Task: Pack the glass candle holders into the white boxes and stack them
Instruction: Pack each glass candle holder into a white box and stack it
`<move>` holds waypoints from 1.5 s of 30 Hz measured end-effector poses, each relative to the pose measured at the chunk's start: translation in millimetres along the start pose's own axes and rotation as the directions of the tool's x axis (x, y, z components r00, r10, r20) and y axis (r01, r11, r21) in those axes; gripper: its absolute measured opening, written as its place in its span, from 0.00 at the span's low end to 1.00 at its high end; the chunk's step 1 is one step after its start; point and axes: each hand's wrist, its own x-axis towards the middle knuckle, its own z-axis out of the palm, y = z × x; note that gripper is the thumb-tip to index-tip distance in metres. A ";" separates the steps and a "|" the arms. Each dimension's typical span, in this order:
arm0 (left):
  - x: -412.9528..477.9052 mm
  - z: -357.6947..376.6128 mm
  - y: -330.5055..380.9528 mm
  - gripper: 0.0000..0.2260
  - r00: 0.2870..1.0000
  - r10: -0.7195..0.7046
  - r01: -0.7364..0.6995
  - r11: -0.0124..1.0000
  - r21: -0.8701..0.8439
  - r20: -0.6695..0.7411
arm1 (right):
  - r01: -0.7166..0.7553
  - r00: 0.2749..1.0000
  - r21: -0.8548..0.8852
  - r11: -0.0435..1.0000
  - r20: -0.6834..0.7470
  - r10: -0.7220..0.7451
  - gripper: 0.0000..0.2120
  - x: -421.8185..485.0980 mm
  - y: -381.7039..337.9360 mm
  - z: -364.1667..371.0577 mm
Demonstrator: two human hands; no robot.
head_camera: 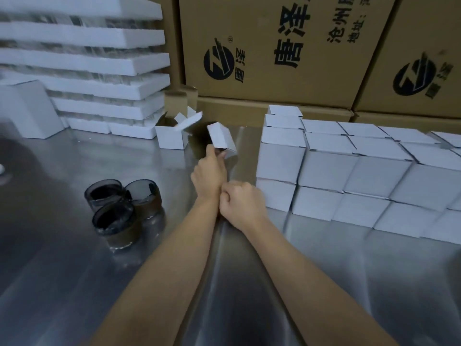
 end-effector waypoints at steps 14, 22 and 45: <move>-108.3 -92.7 17.6 0.06 0.877 0.406 -0.379 0.913 0.151 -0.256 | -0.105 0.920 0.619 0.778 -0.237 0.313 0.10 -96.0 -14.9 -58.7; -120.9 -101.9 21.4 0.05 0.738 0.599 -0.612 0.788 0.068 -0.311 | -0.288 0.715 0.811 0.509 -0.172 0.678 0.17 -114.0 -0.3 -77.5; -128.0 -89.6 35.0 0.09 0.986 0.057 0.065 0.726 -0.685 0.154 | -0.266 0.750 0.855 0.445 -0.106 0.653 0.08 -108.3 -3.9 -79.9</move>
